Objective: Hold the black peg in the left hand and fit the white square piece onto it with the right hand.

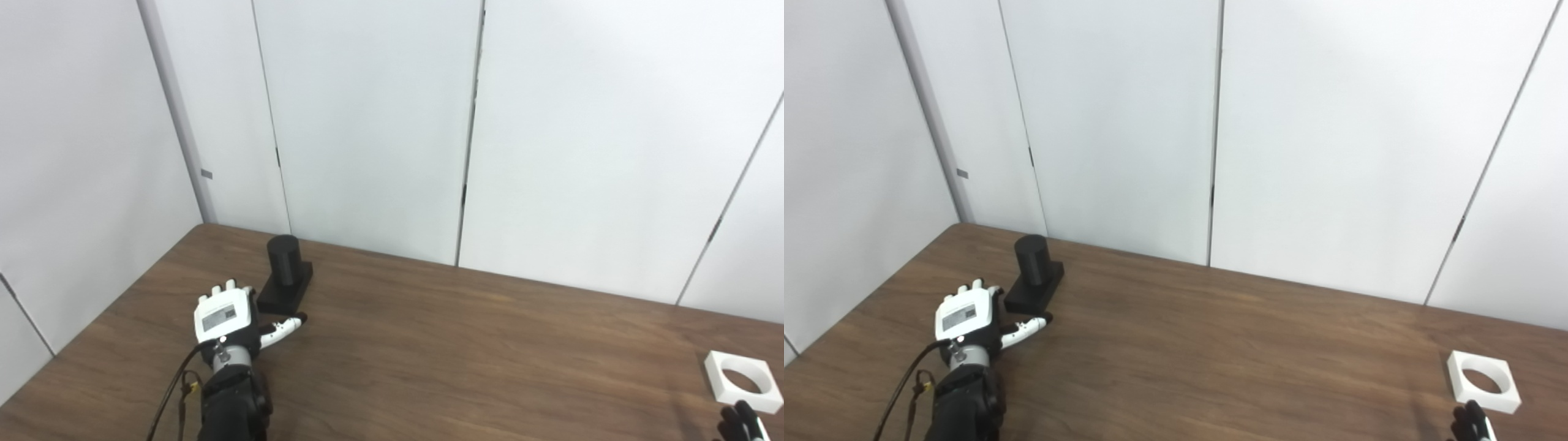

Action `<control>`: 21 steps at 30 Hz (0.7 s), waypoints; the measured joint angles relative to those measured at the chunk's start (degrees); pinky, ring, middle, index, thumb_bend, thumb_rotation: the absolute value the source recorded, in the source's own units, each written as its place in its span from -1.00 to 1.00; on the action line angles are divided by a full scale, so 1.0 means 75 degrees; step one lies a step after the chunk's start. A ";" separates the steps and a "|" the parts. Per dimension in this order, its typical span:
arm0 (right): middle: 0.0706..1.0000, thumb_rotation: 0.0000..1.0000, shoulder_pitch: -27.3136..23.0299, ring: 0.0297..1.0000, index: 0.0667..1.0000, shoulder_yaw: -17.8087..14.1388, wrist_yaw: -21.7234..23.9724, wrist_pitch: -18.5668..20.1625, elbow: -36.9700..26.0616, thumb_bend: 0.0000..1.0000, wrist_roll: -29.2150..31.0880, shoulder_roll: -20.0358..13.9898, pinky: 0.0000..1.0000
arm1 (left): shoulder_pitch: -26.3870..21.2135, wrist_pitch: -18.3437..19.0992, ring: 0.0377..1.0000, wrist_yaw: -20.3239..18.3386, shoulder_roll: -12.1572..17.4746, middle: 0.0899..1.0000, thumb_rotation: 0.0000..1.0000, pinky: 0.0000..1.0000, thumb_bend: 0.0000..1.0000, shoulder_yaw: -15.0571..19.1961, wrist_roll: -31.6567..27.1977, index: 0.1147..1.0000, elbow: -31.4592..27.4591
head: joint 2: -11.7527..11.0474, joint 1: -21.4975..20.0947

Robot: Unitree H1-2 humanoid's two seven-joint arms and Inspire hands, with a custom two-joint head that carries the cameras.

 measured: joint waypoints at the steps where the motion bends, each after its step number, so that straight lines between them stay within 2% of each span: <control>1: 0.96 1.00 0.0001 1.00 0.97 0.0000 0.0000 0.0000 0.0000 0.27 -0.0002 0.0000 1.00 | -0.0021 0.0000 1.00 0.0000 -0.0010 1.00 0.71 1.00 0.74 0.0025 0.0077 0.74 0.0000 | 0.0000 0.0000; 12: 0.95 1.00 0.0001 1.00 0.99 0.0005 -0.0021 -0.0004 -0.0001 0.30 -0.0026 0.0002 1.00 | -0.0243 -0.0004 1.00 -0.0018 -0.0181 1.00 0.66 1.00 0.72 0.0185 0.0350 0.76 0.0270 | 0.0035 -0.0059; 21: 0.96 1.00 0.0005 1.00 0.99 0.0007 -0.0037 -0.0011 -0.0008 0.28 -0.0031 0.0007 0.98 | -0.0597 -0.0004 1.00 -0.0171 -0.0037 0.97 0.67 0.99 0.74 -0.0128 0.0142 0.74 0.0507 | 0.0105 -0.0117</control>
